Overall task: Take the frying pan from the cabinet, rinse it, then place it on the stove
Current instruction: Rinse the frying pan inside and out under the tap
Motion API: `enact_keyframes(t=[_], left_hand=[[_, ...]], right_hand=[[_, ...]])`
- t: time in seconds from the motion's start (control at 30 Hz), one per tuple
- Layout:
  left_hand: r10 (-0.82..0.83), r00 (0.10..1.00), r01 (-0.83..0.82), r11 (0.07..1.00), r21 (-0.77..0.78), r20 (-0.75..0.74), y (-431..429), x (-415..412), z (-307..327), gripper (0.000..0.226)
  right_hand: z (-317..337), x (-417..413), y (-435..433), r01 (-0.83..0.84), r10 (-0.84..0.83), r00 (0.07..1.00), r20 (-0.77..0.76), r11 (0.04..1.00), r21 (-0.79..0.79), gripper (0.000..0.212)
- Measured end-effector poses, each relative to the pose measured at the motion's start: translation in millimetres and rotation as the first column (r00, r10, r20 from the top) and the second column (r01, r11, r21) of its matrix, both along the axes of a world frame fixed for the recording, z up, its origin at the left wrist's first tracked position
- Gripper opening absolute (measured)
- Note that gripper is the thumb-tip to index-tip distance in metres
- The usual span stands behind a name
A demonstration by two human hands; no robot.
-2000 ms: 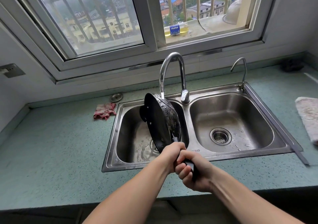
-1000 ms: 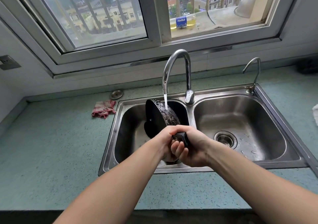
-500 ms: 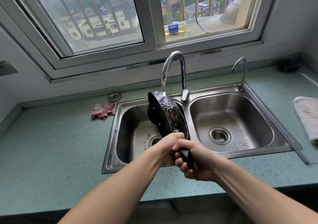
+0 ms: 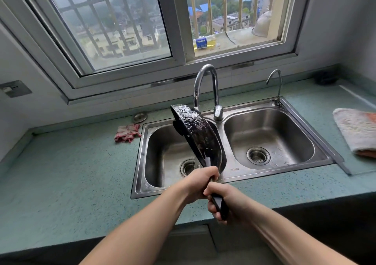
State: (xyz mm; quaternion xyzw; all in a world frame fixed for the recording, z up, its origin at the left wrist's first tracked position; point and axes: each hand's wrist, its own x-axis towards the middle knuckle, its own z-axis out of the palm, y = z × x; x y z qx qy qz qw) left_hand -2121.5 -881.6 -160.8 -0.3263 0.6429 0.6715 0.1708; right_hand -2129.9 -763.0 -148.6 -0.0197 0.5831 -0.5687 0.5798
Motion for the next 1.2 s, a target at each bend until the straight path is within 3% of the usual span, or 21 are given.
enact_keyframes(t=[0.23, 0.43, 0.5, 0.77, 1.07, 1.2], left_hand=[[-0.021, 1.0, 0.021, 1.0, -0.02, 0.011, -4, 22, -17, 0.019], [0.14, 0.987, -0.143, 0.989, 0.032, 0.074, -2, 30, -32, 0.031], [0.178, 0.982, -0.18, 0.983, 0.036, 0.065, -4, 33, -36, 0.039], [0.075, 0.997, -0.076, 0.997, 0.019, 0.016, -25, 54, -40, 0.042], [0.085, 0.992, -0.063, 0.974, 0.217, -0.093, -22, 54, -30, 0.037], [0.1, 0.983, -0.049, 0.95, 0.31, -0.151, -7, 51, -32, 0.035]], right_hand=[[-29, 30, -4, 0.098, -0.103, 0.992, -0.074, 0.993, -0.068, 0.02], [-51, 45, -12, 0.103, -0.122, 0.977, -0.175, 0.988, -0.114, 0.014], [-51, 48, -19, 0.077, -0.096, 0.967, -0.234, 0.993, -0.09, 0.012], [-48, 68, -32, 0.034, -0.043, 0.927, -0.372, 0.999, -0.03, 0.011], [-26, 66, -26, 0.043, 0.023, 0.832, -0.555, 0.993, 0.107, 0.004], [-19, 63, -13, 0.06, 0.081, 0.774, -0.628, 0.978, 0.2, 0.012]])
